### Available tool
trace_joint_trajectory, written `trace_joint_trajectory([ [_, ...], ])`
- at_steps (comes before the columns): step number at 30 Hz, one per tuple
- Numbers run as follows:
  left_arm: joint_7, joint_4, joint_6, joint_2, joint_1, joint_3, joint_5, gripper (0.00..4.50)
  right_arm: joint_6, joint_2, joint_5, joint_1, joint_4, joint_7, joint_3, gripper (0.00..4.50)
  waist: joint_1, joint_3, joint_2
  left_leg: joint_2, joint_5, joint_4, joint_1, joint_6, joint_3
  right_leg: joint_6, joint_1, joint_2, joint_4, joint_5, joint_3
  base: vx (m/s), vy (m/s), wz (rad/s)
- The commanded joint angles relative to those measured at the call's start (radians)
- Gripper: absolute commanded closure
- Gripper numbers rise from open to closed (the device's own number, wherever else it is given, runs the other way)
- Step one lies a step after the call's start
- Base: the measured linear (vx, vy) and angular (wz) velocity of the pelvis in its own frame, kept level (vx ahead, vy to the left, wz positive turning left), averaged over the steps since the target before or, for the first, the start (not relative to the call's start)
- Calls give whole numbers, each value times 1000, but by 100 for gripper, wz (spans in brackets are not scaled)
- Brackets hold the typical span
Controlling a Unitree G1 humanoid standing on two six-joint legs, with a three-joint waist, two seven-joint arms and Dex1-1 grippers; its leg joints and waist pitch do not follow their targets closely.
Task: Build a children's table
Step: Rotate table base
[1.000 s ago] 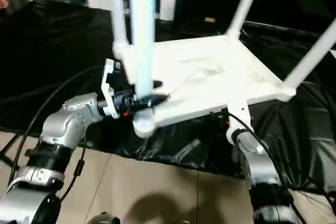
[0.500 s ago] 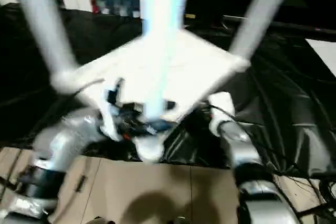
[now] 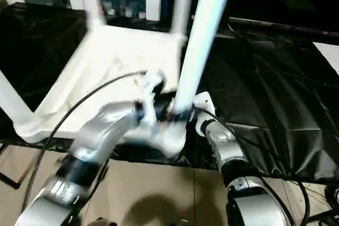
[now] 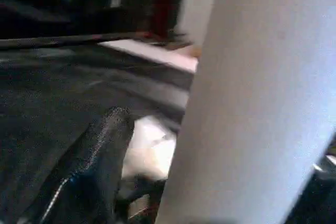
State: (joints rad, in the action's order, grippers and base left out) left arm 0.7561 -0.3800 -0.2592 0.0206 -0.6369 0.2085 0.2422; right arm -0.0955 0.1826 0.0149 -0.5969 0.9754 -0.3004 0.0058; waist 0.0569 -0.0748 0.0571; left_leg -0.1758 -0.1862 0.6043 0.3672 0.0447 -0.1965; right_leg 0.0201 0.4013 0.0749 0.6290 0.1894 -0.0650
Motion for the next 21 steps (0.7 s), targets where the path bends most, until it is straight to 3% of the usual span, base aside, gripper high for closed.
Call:
trace_joint_trajectory([
  [1, -65, -67, 33, 22, -25, -39, -49, 78, -19, 37, -9, 3, 7, 7, -36, 19, 10, 81, 0, -51, -156, -64, -9, -43, 24, 214, -58, 75, -79, 160, 52, 0, 0, 0],
  [5, -143, -156, 119, 40, -53, -52, -103, 78, -25, 83, -32, 39, -22, -8, -68, 19, 15, 80, 2, -50, -161, -63, -8, -48, 25, 205, -59, 74, -81, 162, 51, 0, 0, 0],
  [8, -117, -155, 129, 36, -40, -51, -88, 78, -22, 100, -47, 71, -62, -26, -78, 19, 16, 82, 7, -48, -150, -61, -5, -57, 24, 204, -60, 77, -81, 168, 50, 0, 0, 0],
  [12, 13, 18, 26, 56, 88, -49, 13, 78, 24, 108, -89, 200, -288, -97, -78, 19, 27, 84, -1, -59, -106, -61, -2, -95, 26, 252, -60, 79, -66, 53, 51, 0, 0, 0],
  [14, 24, 56, -4, 66, 117, -51, 31, 78, 36, 107, -98, 230, -346, -108, -76, 19, 29, 83, -2, -60, -132, -63, -9, -98, 24, 261, -55, 76, -70, 69, 50, 0, 0, 0],
  [19, -66, 187, 39, 102, 240, -79, 10, 78, 95, 93, -154, 364, -603, -116, -68, 19, 33, 71, -5, -63, -217, -76, -12, -56, 27, 207, -50, 74, -89, 211, 52, 0, 0, 0],
  [20, -120, 283, 17, 125, 317, -115, 8, 78, 137, 84, -190, 445, -761, -119, -53, 19, 33, 69, -5, -66, -246, -78, -15, -43, 27, 189, -44, 75, -94, 249, 54, 0, 0, 0],
  [21, -137, 339, -1, 137, 361, -137, 13, 78, 159, 80, -201, 482, -831, -114, -47, 19, 36, 70, -5, -71, -252, -82, -10, -34, 32, 170, -50, 77, -90, 244, 56, 0, 0, 0],
])
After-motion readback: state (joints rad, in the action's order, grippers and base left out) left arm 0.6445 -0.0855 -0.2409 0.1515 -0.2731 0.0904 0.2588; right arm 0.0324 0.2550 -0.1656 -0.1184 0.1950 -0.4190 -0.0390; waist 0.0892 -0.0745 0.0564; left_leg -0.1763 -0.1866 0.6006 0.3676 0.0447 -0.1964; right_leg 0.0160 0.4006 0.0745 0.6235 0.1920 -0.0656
